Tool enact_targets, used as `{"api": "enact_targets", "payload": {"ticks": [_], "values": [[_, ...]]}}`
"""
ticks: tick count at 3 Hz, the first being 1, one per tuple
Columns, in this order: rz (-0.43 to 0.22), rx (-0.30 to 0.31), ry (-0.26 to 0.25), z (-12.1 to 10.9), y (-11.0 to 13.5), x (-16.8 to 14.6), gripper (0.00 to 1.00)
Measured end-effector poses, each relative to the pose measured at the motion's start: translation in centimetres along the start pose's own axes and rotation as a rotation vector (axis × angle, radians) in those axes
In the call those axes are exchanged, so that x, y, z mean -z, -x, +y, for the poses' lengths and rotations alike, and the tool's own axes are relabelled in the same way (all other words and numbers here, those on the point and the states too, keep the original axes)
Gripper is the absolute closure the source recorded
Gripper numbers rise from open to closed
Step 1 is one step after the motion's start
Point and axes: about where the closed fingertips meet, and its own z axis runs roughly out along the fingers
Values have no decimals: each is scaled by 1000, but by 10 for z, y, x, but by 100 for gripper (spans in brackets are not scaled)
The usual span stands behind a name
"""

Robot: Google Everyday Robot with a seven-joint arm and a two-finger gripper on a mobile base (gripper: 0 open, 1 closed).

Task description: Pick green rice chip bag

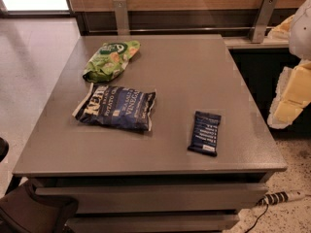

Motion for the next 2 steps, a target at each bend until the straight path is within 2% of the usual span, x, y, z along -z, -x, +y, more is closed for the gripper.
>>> {"api": "enact_targets", "payload": {"ticks": [1,2], "values": [[0,0,0,0,0,0,0],[-56,39,-47,-16,9,-3,0]]}}
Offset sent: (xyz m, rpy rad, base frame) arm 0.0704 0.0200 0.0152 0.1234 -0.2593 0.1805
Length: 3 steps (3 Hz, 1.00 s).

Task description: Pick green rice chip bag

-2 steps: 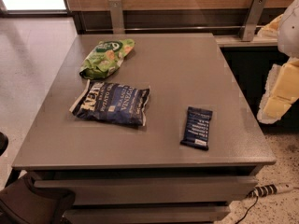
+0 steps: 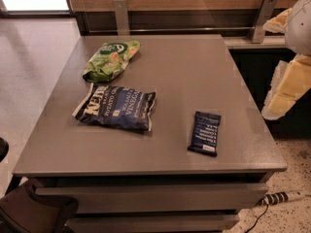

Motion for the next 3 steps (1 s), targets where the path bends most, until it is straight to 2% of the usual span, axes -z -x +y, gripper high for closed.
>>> {"api": "enact_targets", "payload": {"ticks": [1,2,3], "values": [[-159,98,-103,-15,21,-2,0],[-290,237,-218,-39,56,11,0],[-325,403,-272,-47,100,22,0]]}}
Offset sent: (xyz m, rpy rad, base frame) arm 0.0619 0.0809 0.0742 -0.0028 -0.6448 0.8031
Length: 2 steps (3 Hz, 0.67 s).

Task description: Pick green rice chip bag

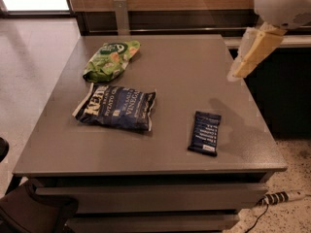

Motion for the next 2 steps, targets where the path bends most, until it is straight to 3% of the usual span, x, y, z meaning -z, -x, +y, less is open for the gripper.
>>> {"api": "enact_targets", "payload": {"ticks": [1,2], "values": [[18,55,6,-6,7,-9,0],[25,61,7,-8,8,-11,0]]}}
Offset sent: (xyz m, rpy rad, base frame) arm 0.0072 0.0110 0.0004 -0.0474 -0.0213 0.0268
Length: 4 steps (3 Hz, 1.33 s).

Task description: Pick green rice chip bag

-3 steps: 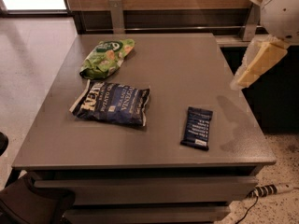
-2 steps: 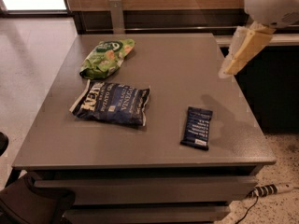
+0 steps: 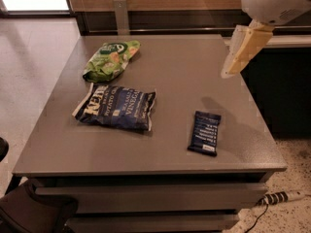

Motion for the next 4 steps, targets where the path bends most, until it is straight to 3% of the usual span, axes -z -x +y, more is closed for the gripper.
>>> {"api": "enact_targets", "payload": {"ticks": [1,2,3,4], "values": [[67,63,20,-16,7,-20,0],[123,129,65,-42,13,-73,0],[193,205,150,-57,16,-151,0],[213,235,194,-61,20,-190,0]]}}
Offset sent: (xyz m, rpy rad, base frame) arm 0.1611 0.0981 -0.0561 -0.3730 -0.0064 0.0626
